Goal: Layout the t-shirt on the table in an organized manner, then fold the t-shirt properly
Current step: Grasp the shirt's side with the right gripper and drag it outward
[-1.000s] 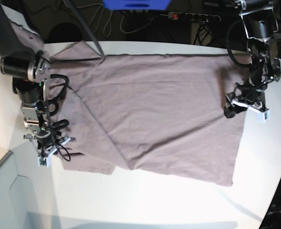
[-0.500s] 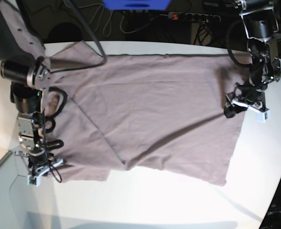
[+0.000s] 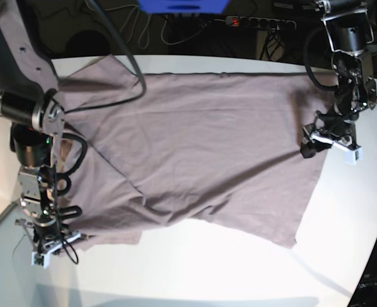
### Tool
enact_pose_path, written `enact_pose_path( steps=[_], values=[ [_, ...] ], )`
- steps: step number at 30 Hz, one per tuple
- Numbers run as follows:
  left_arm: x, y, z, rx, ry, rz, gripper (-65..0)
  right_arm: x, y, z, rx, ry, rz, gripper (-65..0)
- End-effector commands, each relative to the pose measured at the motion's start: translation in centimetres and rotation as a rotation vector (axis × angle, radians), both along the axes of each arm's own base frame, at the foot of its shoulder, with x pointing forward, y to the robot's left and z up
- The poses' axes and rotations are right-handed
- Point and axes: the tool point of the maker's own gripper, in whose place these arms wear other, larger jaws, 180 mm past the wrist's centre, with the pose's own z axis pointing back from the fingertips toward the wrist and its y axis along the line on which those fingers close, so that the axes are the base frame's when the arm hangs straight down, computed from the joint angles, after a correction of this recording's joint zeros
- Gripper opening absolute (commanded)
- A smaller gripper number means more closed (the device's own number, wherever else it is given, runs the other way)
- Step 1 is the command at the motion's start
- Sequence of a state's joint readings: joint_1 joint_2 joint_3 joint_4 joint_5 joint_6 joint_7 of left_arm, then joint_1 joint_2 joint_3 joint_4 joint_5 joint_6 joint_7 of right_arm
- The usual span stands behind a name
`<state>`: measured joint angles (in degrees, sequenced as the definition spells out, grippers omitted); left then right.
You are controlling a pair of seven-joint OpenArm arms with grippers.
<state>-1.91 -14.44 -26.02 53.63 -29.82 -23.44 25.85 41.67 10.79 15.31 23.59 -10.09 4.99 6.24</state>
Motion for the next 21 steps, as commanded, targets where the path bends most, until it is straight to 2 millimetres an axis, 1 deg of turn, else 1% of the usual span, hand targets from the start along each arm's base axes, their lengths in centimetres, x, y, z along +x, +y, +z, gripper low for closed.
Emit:
enact_pose_path(
  steps=[1,4,6,7,10,13,16,18,19,21],
  values=[
    [-2.5,0.7,-2.2,0.038,0.138,-0.009,-28.8,1.6,-1.2,3.6,-0.025,-0.091,-0.022,-65.0],
    [-2.6,0.7,-2.2,0.037,0.141,-0.009,-28.8,2.4,-1.2,5.0,-0.027,-0.119,-0.022,-65.0],
    [-2.9,0.7,-2.4,0.037,0.147,-0.009,-28.8,2.5,-1.3,5.2,-0.026,-0.127,-0.024,-65.0],
    [-3.2,0.7,-2.6,0.038,0.153,-0.009,-28.8,2.6,-1.3,5.5,-0.030,-0.145,-0.023,-65.0],
    [-3.4,0.8,-2.7,0.040,0.156,-0.009,-28.8,2.8,-1.2,6.9,-0.047,-0.221,-0.018,-65.0],
    [-3.5,0.8,-2.7,0.040,0.158,-0.009,-28.8,2.9,-1.1,7.2,-0.050,-0.236,-0.017,-64.4],
    [-3.6,0.9,-2.8,0.041,0.161,-0.009,-28.8,2.8,-0.9,6.7,-0.049,-0.225,-0.012,-56.9],
    [-3.5,0.8,-2.7,0.042,0.159,-0.011,-28.8,2.3,-0.5,4.9,-0.033,-0.179,-0.007,-49.6],
    [-3.5,0.8,-2.6,0.042,0.158,-0.011,-28.8,2.0,-0.3,3.8,-0.023,-0.152,-0.005,-46.5],
    [-3.5,0.8,-2.6,0.042,0.158,-0.012,-28.8,1.5,-0.2,2.2,-0.009,-0.111,-0.004,-40.6]
  ],
)
